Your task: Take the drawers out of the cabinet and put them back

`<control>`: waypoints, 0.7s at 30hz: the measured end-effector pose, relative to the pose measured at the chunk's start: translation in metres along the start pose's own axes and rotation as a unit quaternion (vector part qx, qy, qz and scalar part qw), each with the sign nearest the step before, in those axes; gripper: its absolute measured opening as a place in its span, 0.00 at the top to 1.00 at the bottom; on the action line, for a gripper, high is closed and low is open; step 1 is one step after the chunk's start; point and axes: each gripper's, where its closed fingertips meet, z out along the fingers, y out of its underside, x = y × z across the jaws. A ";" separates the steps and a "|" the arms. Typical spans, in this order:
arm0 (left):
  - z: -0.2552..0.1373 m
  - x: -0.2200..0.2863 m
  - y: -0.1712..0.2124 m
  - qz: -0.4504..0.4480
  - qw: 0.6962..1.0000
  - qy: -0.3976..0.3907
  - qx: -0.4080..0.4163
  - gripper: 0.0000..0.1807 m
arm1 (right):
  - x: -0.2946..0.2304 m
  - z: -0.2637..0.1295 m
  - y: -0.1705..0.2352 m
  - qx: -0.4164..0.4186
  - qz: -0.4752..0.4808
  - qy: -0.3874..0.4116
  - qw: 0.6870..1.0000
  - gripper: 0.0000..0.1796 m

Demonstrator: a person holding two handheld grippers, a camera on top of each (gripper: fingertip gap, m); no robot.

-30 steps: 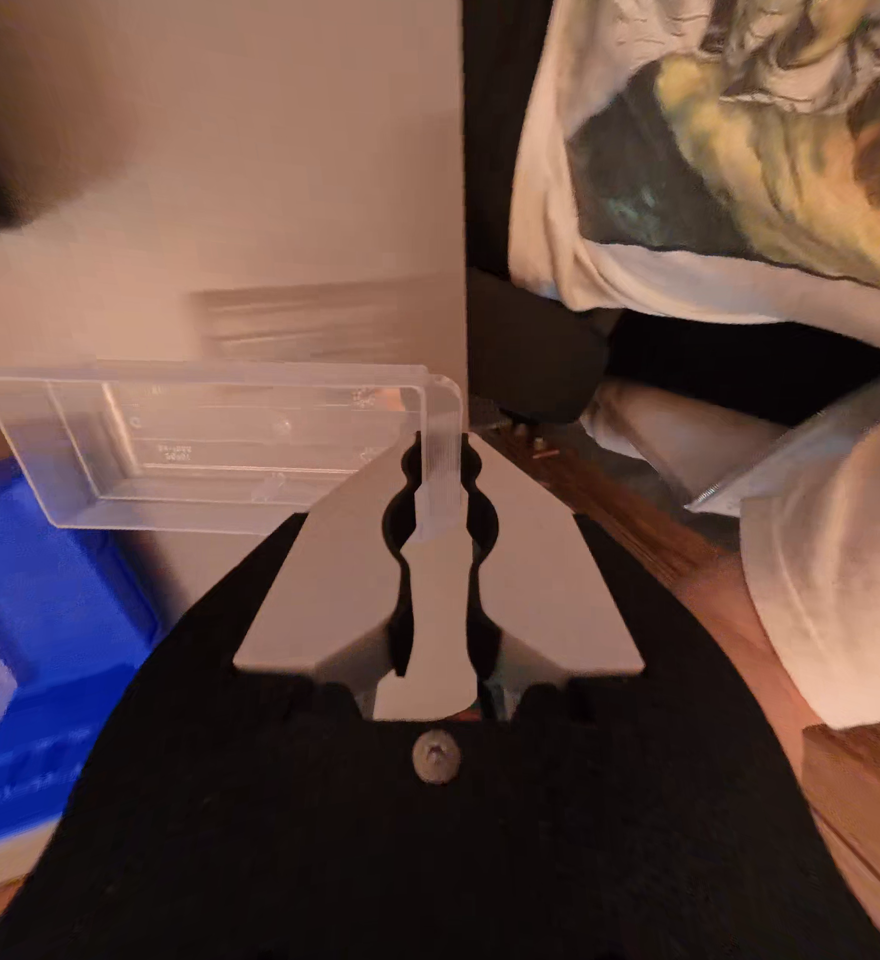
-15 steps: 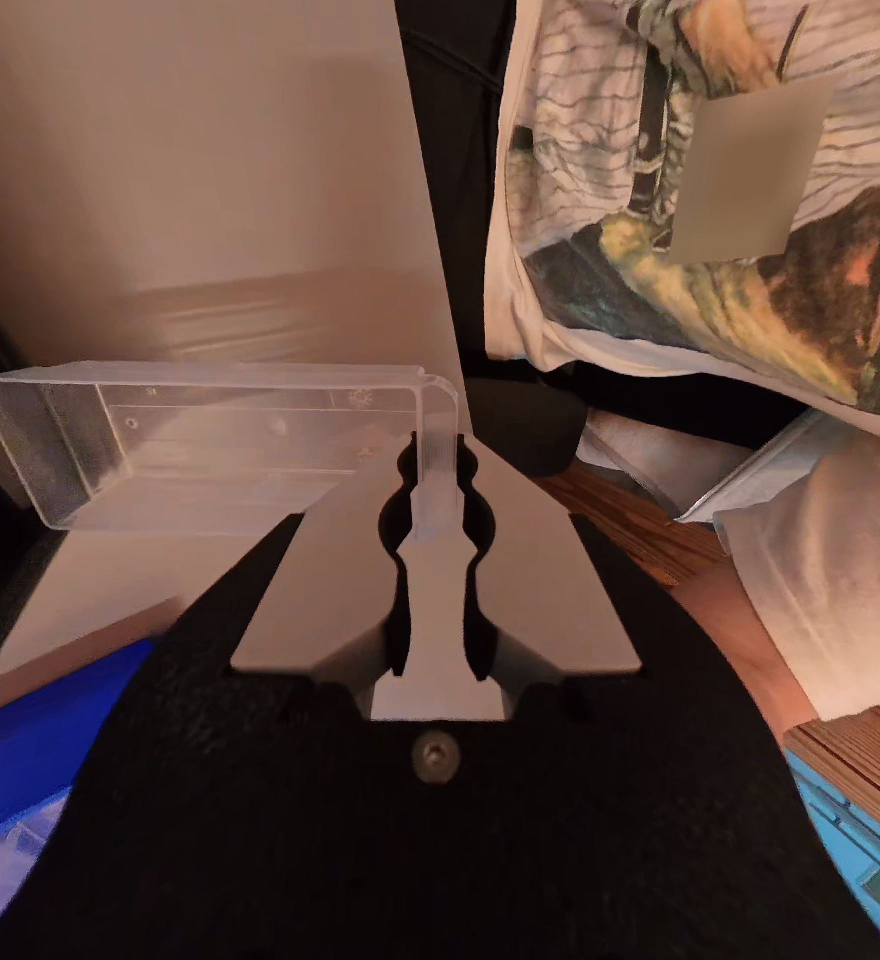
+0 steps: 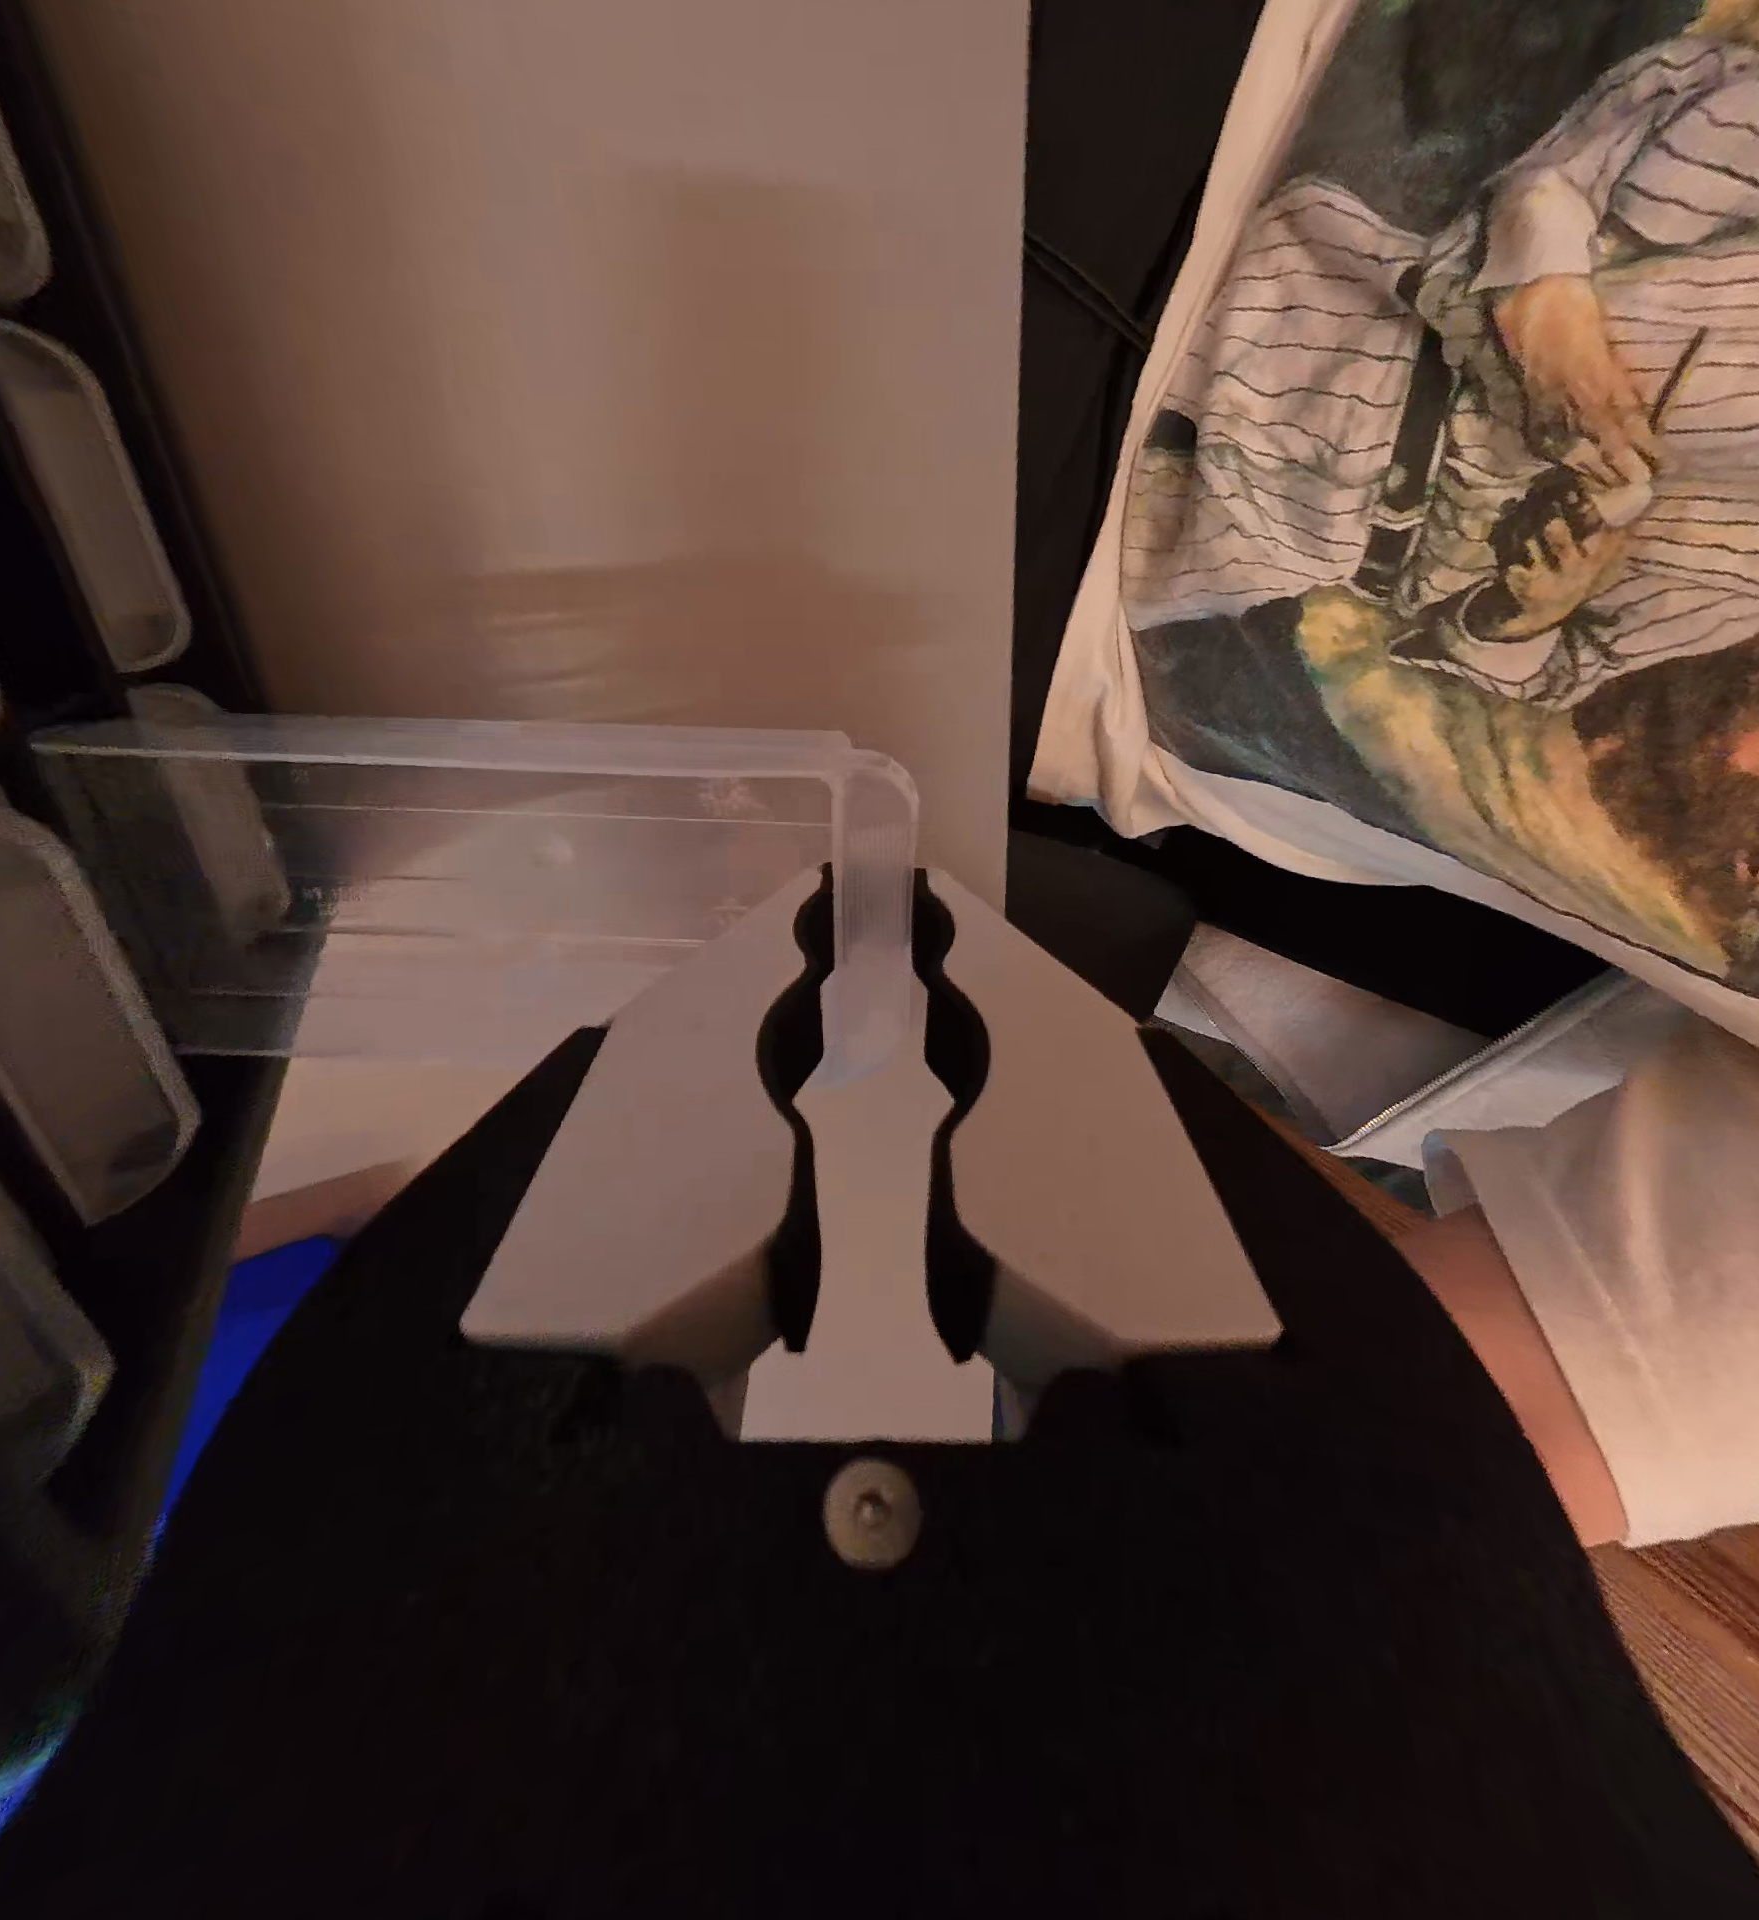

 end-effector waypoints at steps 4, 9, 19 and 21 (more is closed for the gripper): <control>0.000 -0.004 -0.002 -0.006 1.000 -0.019 0.006 0.94 | 0.000 0.000 0.000 -0.003 -0.001 0.000 1.000 1.00; 0.014 -0.004 0.000 -0.006 0.998 -0.056 -0.007 0.94 | 0.000 0.000 0.000 -0.006 -0.002 0.001 1.000 1.00; 0.043 -0.017 0.005 -0.020 0.976 -0.216 -0.004 0.94 | 0.000 0.000 0.000 -0.001 -0.003 0.008 1.000 1.00; 0.046 -0.024 0.004 -0.023 0.964 -0.263 0.003 0.93 | 0.000 0.000 0.000 0.001 -0.003 0.008 1.000 1.00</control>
